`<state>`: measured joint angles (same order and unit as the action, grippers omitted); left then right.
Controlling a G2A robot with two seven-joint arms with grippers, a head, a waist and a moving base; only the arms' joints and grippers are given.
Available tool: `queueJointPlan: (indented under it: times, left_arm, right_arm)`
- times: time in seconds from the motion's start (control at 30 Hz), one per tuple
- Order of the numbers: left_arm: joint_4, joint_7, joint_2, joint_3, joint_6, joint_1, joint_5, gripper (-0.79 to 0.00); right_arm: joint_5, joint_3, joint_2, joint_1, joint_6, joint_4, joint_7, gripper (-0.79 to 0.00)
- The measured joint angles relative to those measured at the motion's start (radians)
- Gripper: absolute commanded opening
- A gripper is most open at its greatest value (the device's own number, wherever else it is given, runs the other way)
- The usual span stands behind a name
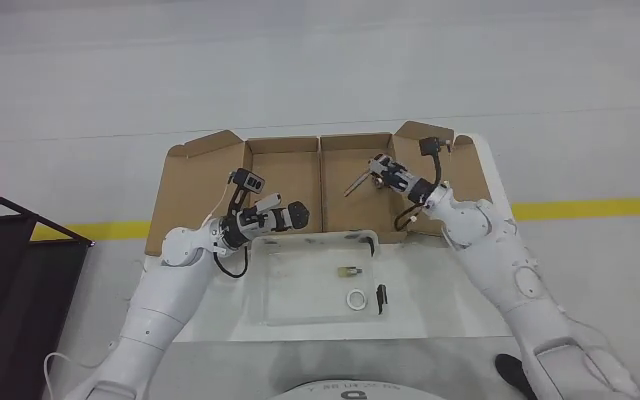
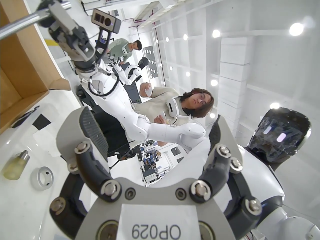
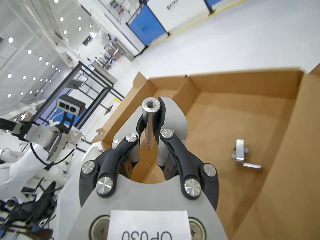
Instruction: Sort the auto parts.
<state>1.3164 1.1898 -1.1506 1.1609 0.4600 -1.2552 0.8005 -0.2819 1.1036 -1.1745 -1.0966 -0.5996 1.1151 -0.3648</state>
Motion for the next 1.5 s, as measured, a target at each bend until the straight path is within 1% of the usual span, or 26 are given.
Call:
queueJointPlan:
  times: [0.13, 0.2, 0.3, 0.4, 0.43, 0.5, 0.53, 0.57, 0.8, 0.93, 1.03, 1.1, 1.17, 1.23, 1.33, 1.4, 1.5]
  left_arm:
    - [0.0, 0.0, 0.0, 0.0, 0.0, 0.0, 0.0, 0.0]
    - [0.0, 0.0, 0.0, 0.0, 0.0, 0.0, 0.0, 0.0]
    - [0.0, 0.0, 0.0, 0.0, 0.0, 0.0, 0.0, 0.0]
    - [0.0, 0.0, 0.0, 0.0, 0.0, 0.0, 0.0, 0.0]
    - [0.0, 0.0, 0.0, 0.0, 0.0, 0.0, 0.0, 0.0]
    - [0.0, 0.0, 0.0, 0.0, 0.0, 0.0, 0.0, 0.0]
    - [0.0, 0.0, 0.0, 0.0, 0.0, 0.0, 0.0, 0.0]
    - [0.0, 0.0, 0.0, 0.0, 0.0, 0.0, 0.0, 0.0]
    - [0.0, 0.0, 0.0, 0.0, 0.0, 0.0, 0.0, 0.0]
    - [0.0, 0.0, 0.0, 0.0, 0.0, 0.0, 0.0, 0.0]
    - [0.0, 0.0, 0.0, 0.0, 0.0, 0.0, 0.0, 0.0]
    - [0.0, 0.0, 0.0, 0.0, 0.0, 0.0, 0.0, 0.0]
    - [0.0, 0.0, 0.0, 0.0, 0.0, 0.0, 0.0, 0.0]
    - [0.0, 0.0, 0.0, 0.0, 0.0, 0.0, 0.0, 0.0]
    - [0.0, 0.0, 0.0, 0.0, 0.0, 0.0, 0.0, 0.0]
    - [0.0, 0.0, 0.0, 0.0, 0.0, 0.0, 0.0, 0.0]
    - [0.0, 0.0, 0.0, 0.0, 0.0, 0.0, 0.0, 0.0]
  right_arm:
    - [0.077, -0.051, -0.013, 0.052, 0.016, -0.076, -0.165, -0.785]
    - [0.085, -0.063, -0.015, 0.068, 0.031, -0.097, -0.217, -0.785]
    - [0.053, -0.07, -0.016, 0.087, 0.062, -0.119, -0.227, -0.785]
    - [-0.013, -0.078, -0.017, 0.098, 0.108, -0.129, -0.195, -0.785]
    - [-0.034, -0.08, -0.018, 0.1, 0.122, -0.13, -0.179, -0.73]
    - [-0.091, -0.085, -0.018, 0.103, 0.153, -0.128, -0.142, -0.397]
    - [-0.12, -0.086, -0.018, 0.103, 0.168, -0.125, -0.117, -0.157]
    - [-0.138, -0.086, -0.018, 0.102, 0.178, -0.122, -0.098, 0.0]
    - [-0.175, -0.044, -0.01, 0.081, 0.19, -0.079, 0.0, 0.0]
    - [-0.193, -0.003, 0.001, 0.051, 0.177, -0.02, 0.051, 0.0]
    - [-0.223, 0.041, 0.013, 0.014, 0.163, 0.052, 0.118, 0.0]
    - [-0.217, 0.079, 0.021, -0.03, 0.12, 0.126, 0.171, 0.0]
    - [-0.172, 0.12, 0.03, -0.088, 0.037, 0.207, 0.21, 0.0]
    - [-0.09, 0.155, 0.038, -0.149, -0.07, 0.277, 0.221, 0.0]
    - [0.011, 0.196, 0.048, -0.217, -0.191, 0.338, 0.207, 0.0]
    - [0.051, 0.211, 0.051, -0.244, -0.229, 0.354, 0.195, 0.0]
    - [0.099, 0.225, 0.055, -0.264, -0.251, 0.366, 0.174, 0.0]
